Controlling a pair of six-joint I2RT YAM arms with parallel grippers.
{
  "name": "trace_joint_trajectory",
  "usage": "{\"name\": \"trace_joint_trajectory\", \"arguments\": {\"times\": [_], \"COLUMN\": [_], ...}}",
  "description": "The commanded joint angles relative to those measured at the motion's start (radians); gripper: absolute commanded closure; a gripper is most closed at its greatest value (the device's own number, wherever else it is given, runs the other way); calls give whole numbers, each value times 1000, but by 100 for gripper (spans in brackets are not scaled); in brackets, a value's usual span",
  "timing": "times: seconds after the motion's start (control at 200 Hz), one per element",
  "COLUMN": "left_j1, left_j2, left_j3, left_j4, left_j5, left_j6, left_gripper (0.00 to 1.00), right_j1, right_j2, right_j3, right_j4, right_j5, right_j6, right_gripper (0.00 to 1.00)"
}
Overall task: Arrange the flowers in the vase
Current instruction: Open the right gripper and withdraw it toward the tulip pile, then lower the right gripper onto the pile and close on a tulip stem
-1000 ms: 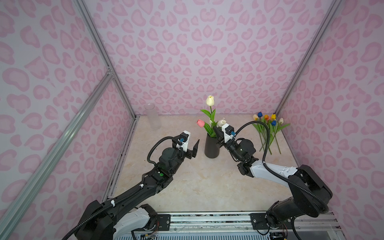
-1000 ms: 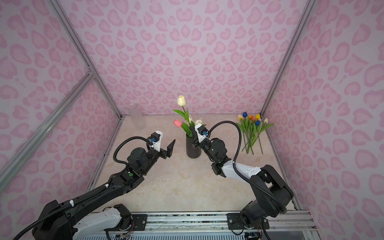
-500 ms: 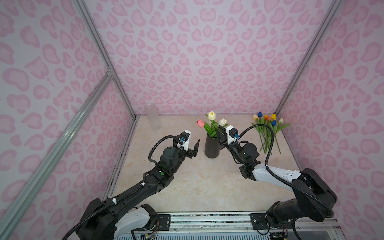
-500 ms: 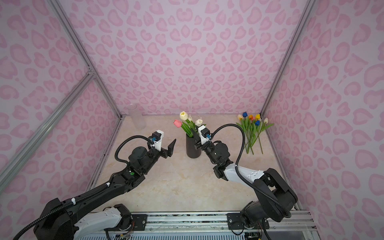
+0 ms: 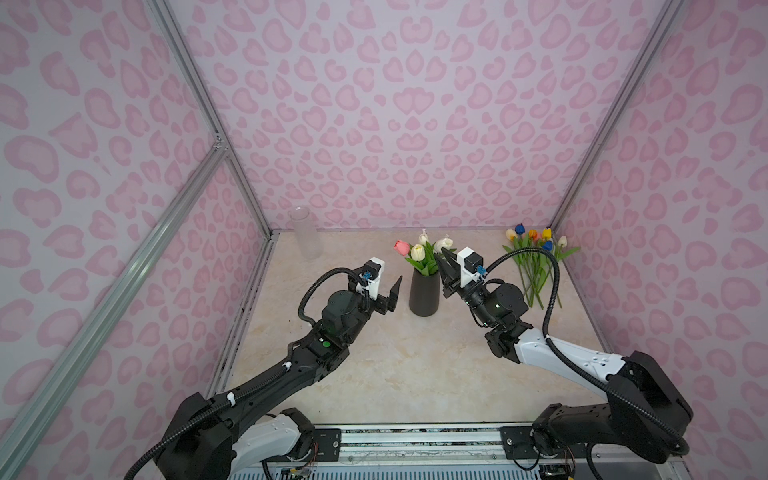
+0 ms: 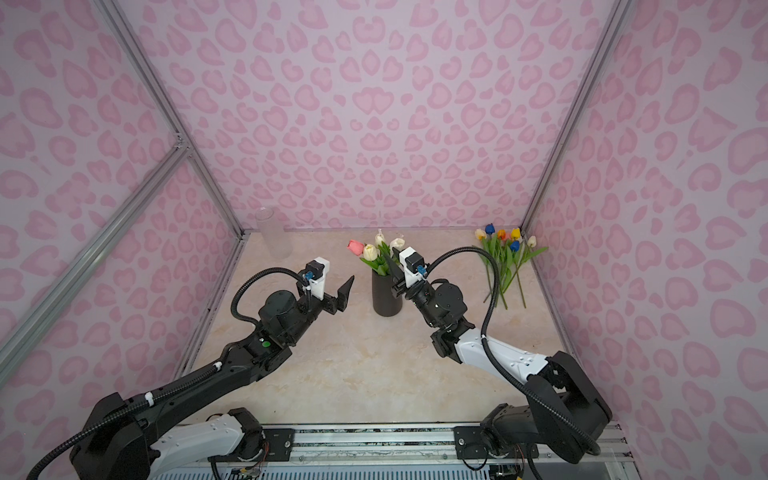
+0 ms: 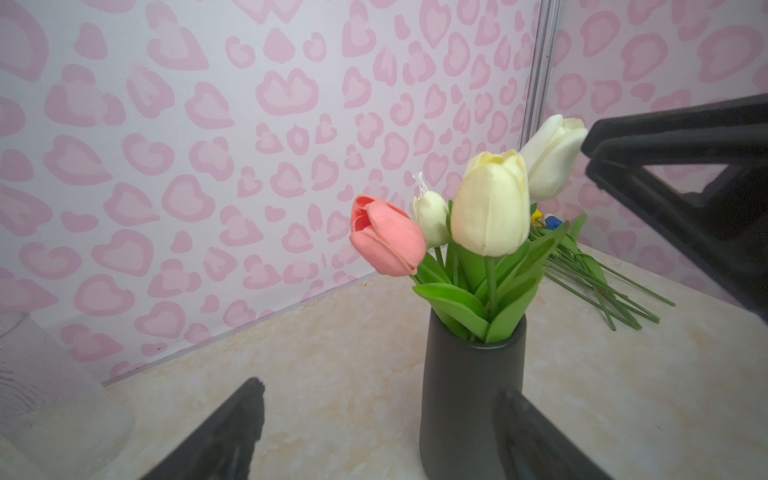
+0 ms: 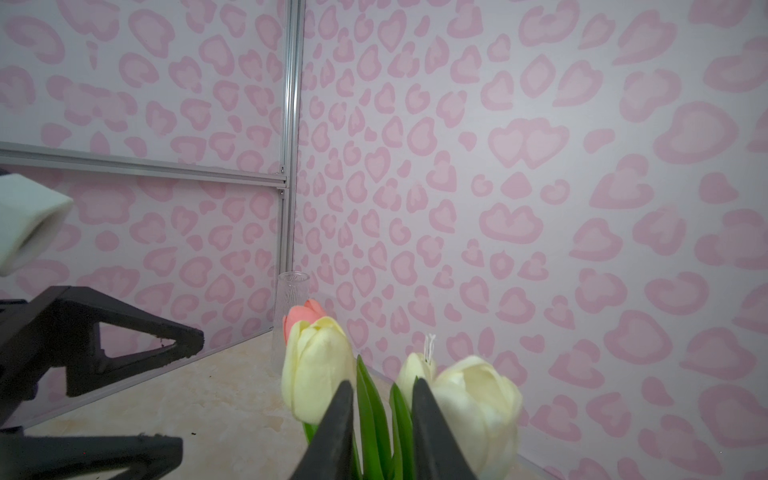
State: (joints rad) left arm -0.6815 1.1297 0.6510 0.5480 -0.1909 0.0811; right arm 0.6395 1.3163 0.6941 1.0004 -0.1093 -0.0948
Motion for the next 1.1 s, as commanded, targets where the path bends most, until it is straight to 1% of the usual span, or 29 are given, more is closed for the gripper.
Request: {"name": "trace_joint_trajectory", "arguments": {"times": [0.0,0.165,0.245,0.34,0.405,0.5,0.685,0.755,0.82,0.89,0.985,1.02,1.055,1.095], "left_j1": [0,0,0,0,0,-1,-3,-5,-8,-9,-9,-9,-9,-9], "left_j2": [-19,-31,-41,-56,-73,-103,-131,-130,-130,-124,-117,-117,-116,-112], "left_j3": [3,11,14,13,11,-3,-25,-36,-51,-57,-56,-56,-56,-56], "left_j4": [25,30,39,42,39,41,17,8,7,-6,-25,-26,-25,-24], "left_j5": [-8,0,10,36,79,144,271,305,313,314,314,312,309,305], "left_j6": [12,33,37,31,29,34,52,40,27,26,35,39,41,43], "left_gripper": [13,14,14,13,13,13,12,13,13,13,13,13,13,13], "right_j1": [2,-13,-32,-79,-116,-206,-437,-515,-592,-671,-782,-804,-817,-822], "right_j2": [-63,-157,-194,-237,-255,-256,-142,-81,-25,26,97,126,158,195], "right_j3": [22,59,79,81,97,144,285,323,357,368,372,382,400,424], "right_j4": [-87,-248,-319,-376,-435,-549,-899,-1010,-1098,-1147,-1167,-1181,-1200,-1235], "right_j5": [3,55,80,69,81,117,154,160,161,174,114,109,106,136], "right_j6": [9,-5,24,51,71,156,345,390,410,440,482,481,454,436], "right_gripper": [73,71,71,70,70,69,69,67,66,65,65,65,65,65]}}
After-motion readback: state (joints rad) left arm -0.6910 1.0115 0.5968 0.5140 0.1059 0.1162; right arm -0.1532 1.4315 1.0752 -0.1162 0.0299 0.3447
